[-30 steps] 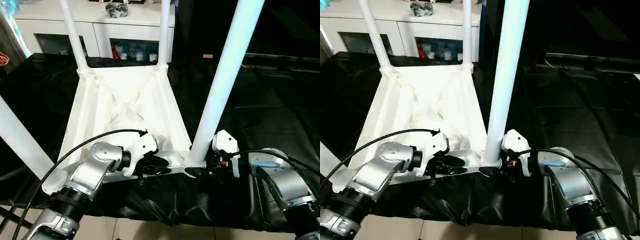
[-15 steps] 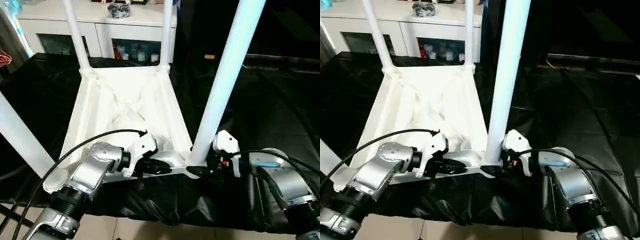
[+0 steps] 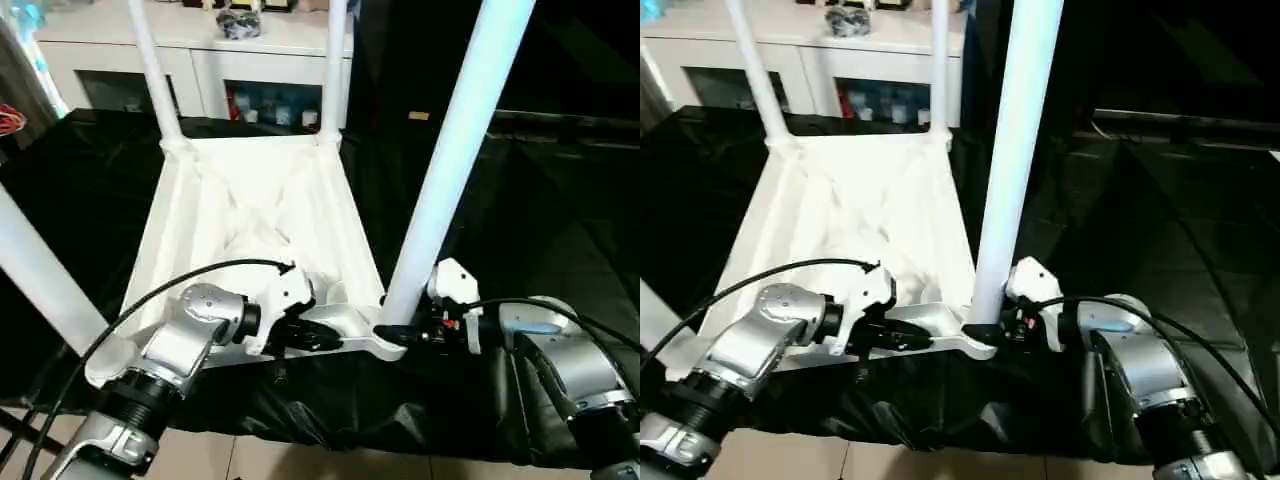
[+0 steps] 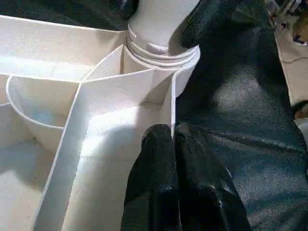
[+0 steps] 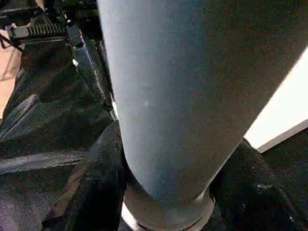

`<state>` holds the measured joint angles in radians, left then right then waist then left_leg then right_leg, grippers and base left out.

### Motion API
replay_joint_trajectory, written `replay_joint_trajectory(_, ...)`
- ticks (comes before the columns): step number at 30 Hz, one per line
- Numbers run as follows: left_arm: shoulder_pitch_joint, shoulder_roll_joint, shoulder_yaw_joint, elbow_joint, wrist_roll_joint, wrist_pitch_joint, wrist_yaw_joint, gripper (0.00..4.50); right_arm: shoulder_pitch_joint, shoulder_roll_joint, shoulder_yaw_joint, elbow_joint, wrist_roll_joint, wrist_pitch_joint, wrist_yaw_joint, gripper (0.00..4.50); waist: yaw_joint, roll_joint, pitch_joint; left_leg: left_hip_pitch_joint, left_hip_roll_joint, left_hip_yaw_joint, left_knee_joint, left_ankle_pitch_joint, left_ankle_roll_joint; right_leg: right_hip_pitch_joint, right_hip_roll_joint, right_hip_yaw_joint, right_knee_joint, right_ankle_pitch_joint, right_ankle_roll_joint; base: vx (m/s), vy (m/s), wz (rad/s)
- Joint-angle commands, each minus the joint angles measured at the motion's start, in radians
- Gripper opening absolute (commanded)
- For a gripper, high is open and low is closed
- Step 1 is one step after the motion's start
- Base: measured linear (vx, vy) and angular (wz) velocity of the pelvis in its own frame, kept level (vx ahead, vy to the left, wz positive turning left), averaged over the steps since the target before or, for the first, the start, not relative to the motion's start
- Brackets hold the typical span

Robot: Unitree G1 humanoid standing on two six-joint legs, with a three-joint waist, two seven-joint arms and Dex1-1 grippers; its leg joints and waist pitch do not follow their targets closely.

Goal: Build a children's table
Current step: Rotate leg to tighten

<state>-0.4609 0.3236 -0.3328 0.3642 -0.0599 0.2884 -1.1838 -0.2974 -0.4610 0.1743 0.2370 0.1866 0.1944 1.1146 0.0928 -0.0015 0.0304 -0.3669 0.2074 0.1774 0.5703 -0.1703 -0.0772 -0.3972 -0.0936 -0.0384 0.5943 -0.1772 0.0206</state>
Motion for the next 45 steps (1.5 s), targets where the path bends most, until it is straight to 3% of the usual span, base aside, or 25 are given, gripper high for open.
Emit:
replay_joint_trajectory(1, -0.019, -0.049, -0.018, 0.020, 0.026, 0.025, 0.089, 0.00, 0.046, 0.048, 0.041, -0.008, 0.009, 0.038, -0.035, 2.04, -0.002, -0.005, -0.042, 0.015, 0.017, 0.004, -0.068, -0.306, 0.025, 0.032, -0.031, 0.025, -0.074, -0.267, -0.212, 0.000, 0.000, 0.00)
replay_joint_trajectory(3, -0.031, -0.096, -0.015, 0.021, 0.033, 0.040, 0.149, 0.00, 0.061, 0.109, 0.028, -0.015, 0.013, 0.072, -0.127, 2.01, -0.002, -0.007, -0.036, 0.018, 0.016, 0.003, -0.071, -0.345, 0.015, 0.028, -0.031, 0.024, -0.082, -0.332, -0.196, 0.000, 0.000, 0.00)
replay_joint_trajectory(4, -0.031, -0.096, -0.015, 0.021, 0.033, 0.040, 0.149, 0.00, 0.061, 0.109, 0.028, -0.015, 0.013, 0.072, -0.127, 2.01, -0.006, -0.008, -0.033, 0.014, 0.014, -0.001, -0.076, -0.369, 0.004, 0.028, -0.032, 0.022, -0.087, -0.397, -0.172, 0.000, 0.000, 0.00)
replay_joint_trajectory(5, -0.047, -0.164, -0.007, 0.032, 0.039, 0.060, 0.236, 0.00, 0.065, 0.202, 0.016, -0.015, 0.010, 0.115, -0.252, 2.01, -0.009, -0.010, -0.032, 0.015, 0.012, -0.004, -0.078, -0.393, -0.005, 0.027, -0.033, 0.019, -0.093, -0.456, -0.145, 0.000, 0.000, 0.00)
replay_joint_trajectory(6, -0.053, -0.190, -0.005, 0.038, 0.046, 0.064, 0.274, 0.00, 0.064, 0.233, 0.013, -0.015, 0.010, 0.130, -0.291, 2.00, -0.012, -0.007, -0.027, 0.019, 0.009, -0.005, -0.077, -0.418, -0.018, 0.016, -0.034, 0.019, -0.103, -0.520, -0.123, 0.000, 0.000, 0.00)
replay_joint_trajectory(7, -0.059, -0.219, -0.004, 0.044, 0.051, 0.071, 0.310, 0.00, 0.060, 0.269, 0.010, -0.012, 0.010, 0.142, -0.329, 1.99, -0.016, -0.009, -0.027, 0.021, 0.007, -0.010, -0.077, -0.445, -0.029, 0.015, -0.036, 0.015, -0.111, -0.592, -0.094, -0.054, -0.002, -0.02)
replay_joint_trajectory(8, -0.059, -0.221, -0.004, 0.044, 0.051, 0.071, 0.312, 0.00, 0.059, 0.272, 0.010, -0.012, 0.010, 0.143, -0.332, 1.99, -0.016, -0.009, -0.027, 0.021, 0.007, -0.010, -0.077, -0.445, -0.029, 0.015, -0.036, 0.015, -0.111, -0.592, -0.094, -0.053, 0.009, -0.09)
replay_joint_trajectory(9, -0.065, -0.255, -0.003, 0.049, 0.060, 0.077, 0.357, 0.00, 0.049, 0.314, 0.010, -0.006, 0.005, 0.153, -0.376, 1.99, -0.019, -0.009, -0.027, 0.015, 0.005, -0.019, -0.081, -0.456, -0.031, 0.020, -0.039, 0.008, -0.119, -0.643, -0.057, -0.053, 0.009, -0.09)
replay_joint_trajectory(11, -0.063, -0.265, -0.007, 0.044, 0.064, 0.078, 0.363, 0.00, 0.040, 0.334, 0.009, 0.000, -0.008, 0.156, -0.407, 1.99, -0.029, -0.005, -0.027, 0.014, 0.005, -0.024, -0.086, -0.479, -0.031, 0.022, -0.039, -0.001, -0.127, -0.648, -0.046, 0.000, 0.000, 0.00)
replay_joint_trajectory(14, -0.058, -0.266, -0.015, 0.033, 0.073, 0.074, 0.362, 0.00, 0.027, 0.351, 0.008, 0.007, -0.016, 0.160, -0.428, 1.99, -0.042, -0.005, -0.027, 0.015, 0.005, -0.025, -0.088, -0.502, -0.022, 0.017, -0.036, -0.005, -0.133, -0.615, -0.052, 0.000, 0.000, 0.00)
replay_joint_trajectory(15, -0.049, -0.240, -0.024, 0.027, 0.087, 0.056, 0.320, 0.00, 0.032, 0.345, 0.005, -0.020, -0.015, 0.172, -0.403, 1.99, -0.044, 0.001, -0.027, 0.017, 0.006, -0.025, -0.089, -0.515, -0.021, 0.017, -0.035, -0.005, -0.135, -0.609, -0.057, 0.000, 0.000, 0.00)
replay_joint_trajectory(17, -0.047, -0.227, -0.028, 0.027, 0.089, 0.046, 0.303, 0.00, 0.036, 0.336, 0.004, -0.033, -0.011, 0.177, -0.390, 1.99, -0.046, 0.003, -0.030, 0.014, 0.007, -0.027, -0.092, -0.507, -0.018, 0.023, -0.036, -0.005, -0.132, -0.574, -0.065, 0.000, 0.000, 0.00)
replay_joint_trajectory(18, -0.045, -0.212, -0.033, 0.026, 0.088, 0.032, 0.280, 0.00, 0.039, 0.326, -0.001, -0.037, -0.004, 0.178, -0.383, 2.55, -0.044, 0.004, -0.031, 0.014, 0.009, -0.025, -0.093, -0.501, -0.017, 0.020, -0.036, -0.001, -0.130, -0.545, -0.076, 0.000, 0.000, 0.00)
replay_joint_trajectory(22, -0.038, -0.162, -0.042, 0.016, 0.079, -0.002, 0.208, 0.00, 0.036, 0.288, -0.032, -0.043, 0.027, 0.195, -0.356, 2.87, -0.044, 0.004, -0.034, 0.010, 0.012, -0.020, -0.094, -0.470, -0.012, 0.024, -0.035, 0.009, -0.115, -0.442, -0.113, 0.000, 0.000, 0.00)
replay_joint_trajectory(23, -0.042, -0.131, -0.043, 0.023, 0.078, -0.013, 0.173, 0.00, 0.034, 0.244, -0.038, -0.047, 0.032, 0.192, -0.303, 2.97, -0.044, 0.003, -0.035, 0.007, 0.013, -0.017, -0.094, -0.450, -0.010, 0.027, -0.034, 0.010, -0.110, -0.400, -0.127, 0.000, 0.000, 0.00)
replay_joint_trajectory(27, -0.046, -0.082, -0.037, 0.032, 0.073, -0.045, 0.095, 0.00, 0.041, 0.148, -0.009, -0.068, 0.017, 0.173, -0.183, 3.32, -0.035, 0.000, -0.039, 0.009, 0.015, -0.007, -0.086, -0.385, 0.014, 0.028, -0.034, 0.016, -0.101, -0.331, -0.165, 0.000, 0.000, 0.00)
replay_joint_trajectory(31, -0.049, -0.045, -0.035, 0.036, 0.063, -0.065, 0.035, 0.00, 0.047, 0.083, 0.013, -0.073, 0.012, 0.150, -0.085, 3.32, -0.020, 0.000, -0.041, 0.015, 0.017, 0.002, -0.078, -0.329, 0.024, 0.024, -0.033, 0.021, -0.094, -0.270, -0.191, 0.000, 0.000, 0.00)
replay_joint_trajectory(33, -0.050, -0.018, -0.025, 0.042, 0.040, -0.083, -0.013, 0.00, 0.046, 0.028, 0.035, -0.063, 0.008, 0.125, -0.001, 3.32, -0.012, 0.000, -0.045, 0.008, 0.017, 0.002, -0.075, -0.284, 0.030, 0.035, -0.032, 0.020, -0.080, -0.204, -0.210, 0.000, 0.000, 0.00)
replay_joint_trajectory(35, -0.048, 0.000, -0.023, 0.047, 0.034, -0.096, -0.035, 0.00, 0.040, 0.010, 0.045, -0.053, 0.005, 0.115, 0.032, 3.32, -0.004, 0.005, -0.047, 0.010, 0.017, 0.002, -0.072, -0.249, 0.038, 0.035, -0.031, 0.020, -0.072, -0.143, -0.226, 0.000, 0.000, 0.00)
replay_joint_trajectory(37, -0.046, 0.008, -0.018, 0.049, 0.028, -0.099, -0.049, 0.00, 0.037, 0.001, 0.053, -0.048, 0.003, 0.107, 0.048, 3.08, -0.002, 0.003, -0.045, 0.008, 0.018, 0.003, -0.072, -0.237, 0.039, 0.038, -0.030, 0.018, -0.068, -0.115, -0.238, 0.000, 0.000, 0.00)
replay_joint_trajectory(39, -0.048, 0.013, -0.012, 0.055, 0.024, -0.103, -0.060, 0.00, 0.031, -0.005, 0.057, -0.043, 0.011, 0.105, 0.068, 2.96, -0.001, 0.003, -0.044, 0.009, 0.018, 0.003, -0.073, -0.250, 0.037, 0.039, -0.029, 0.018, -0.066, -0.123, -0.245, 0.000, 0.000, 0.00)
replay_joint_trajectory(40, -0.052, 0.015, -0.006, 0.064, 0.016, -0.106, -0.068, 0.00, 0.025, -0.011, 0.064, -0.037, 0.011, 0.099, 0.088, 2.84, -0.002, -0.006, -0.042, 0.009, 0.018, 0.004, -0.074, -0.254, 0.038, 0.039, -0.029, 0.018, -0.067, -0.131, -0.243, 0.000, 0.000, 0.00)
replay_joint_trajectory(41, -0.055, 0.015, -0.002, 0.070, 0.011, -0.109, -0.073, 0.00, 0.021, -0.015, 0.071, -0.033, 0.010, 0.095, 0.100, 2.74, -0.001, 0.000, -0.042, 0.010, 0.018, 0.004, -0.074, -0.266, 0.037, 0.037, -0.031, 0.019, -0.068, -0.153, -0.241, 0.000, 0.000, 0.00)
replay_joint_trajectory(45, -0.062, 0.022, 0.007, 0.087, -0.003, -0.113, -0.089, 0.00, 0.008, -0.028, 0.096, -0.015, 0.001, 0.071, 0.149, 2.43, 0.001, -0.001, -0.038, 0.014, 0.019, 0.004, -0.077, -0.315, 0.024, 0.032, -0.033, 0.022, -0.078, -0.241, -0.221, 0.000, 0.000, 0.00)
